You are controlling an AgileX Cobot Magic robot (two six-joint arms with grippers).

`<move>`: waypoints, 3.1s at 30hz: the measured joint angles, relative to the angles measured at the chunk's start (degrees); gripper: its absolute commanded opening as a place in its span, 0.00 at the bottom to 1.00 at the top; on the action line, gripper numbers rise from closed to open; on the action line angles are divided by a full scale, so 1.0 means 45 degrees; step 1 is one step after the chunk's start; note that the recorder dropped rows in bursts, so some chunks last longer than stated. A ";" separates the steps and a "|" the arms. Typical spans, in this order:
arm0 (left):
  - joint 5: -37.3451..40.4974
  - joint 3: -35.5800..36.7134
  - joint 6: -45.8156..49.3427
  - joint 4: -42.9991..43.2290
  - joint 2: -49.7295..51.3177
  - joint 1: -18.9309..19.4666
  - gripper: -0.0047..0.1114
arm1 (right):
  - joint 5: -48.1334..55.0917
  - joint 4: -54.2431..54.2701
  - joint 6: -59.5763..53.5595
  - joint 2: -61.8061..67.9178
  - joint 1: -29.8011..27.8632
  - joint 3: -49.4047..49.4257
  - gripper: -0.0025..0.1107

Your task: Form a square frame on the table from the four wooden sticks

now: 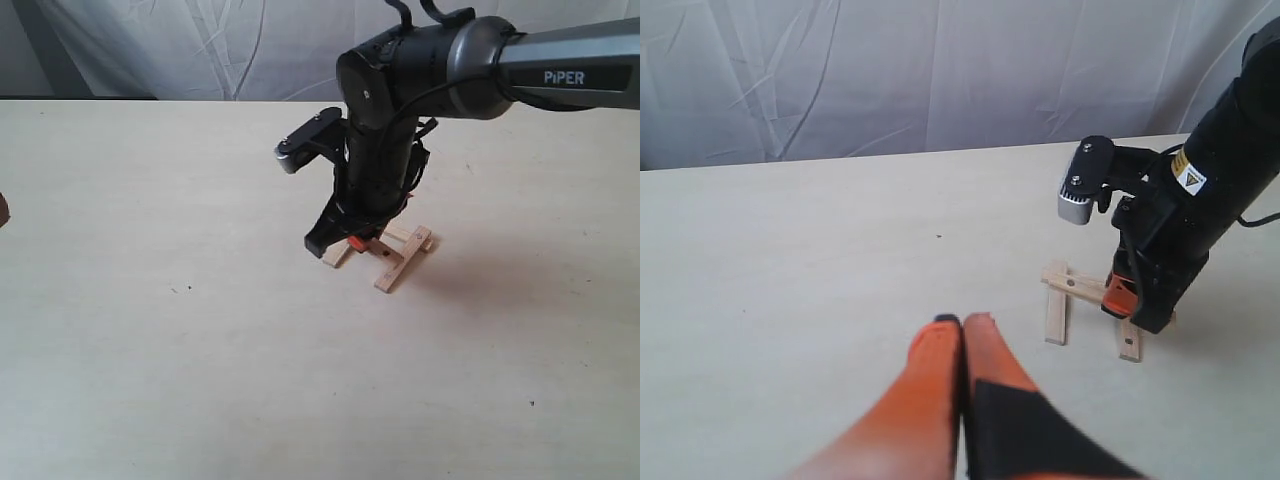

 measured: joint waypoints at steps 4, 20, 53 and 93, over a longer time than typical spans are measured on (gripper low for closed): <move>0.0000 0.0000 0.0000 0.0000 0.0000 0.0000 0.04 | -0.0885 -0.0175 -0.0394 0.0000 -0.0062 0.0515 0.02; 0.0000 0.0000 0.0000 0.0000 0.0000 0.0000 0.04 | -0.2594 -0.1136 -0.0548 0.0000 -0.0062 0.1947 0.02; 0.0000 0.0000 0.0000 0.0000 0.0000 0.0000 0.04 | -0.3721 0.2336 0.1153 -0.7838 -0.3524 0.8387 0.01; 0.0000 0.0000 0.0000 0.0000 0.0000 0.0000 0.04 | -0.4761 0.1475 0.1195 -2.3702 -0.6334 1.4901 0.01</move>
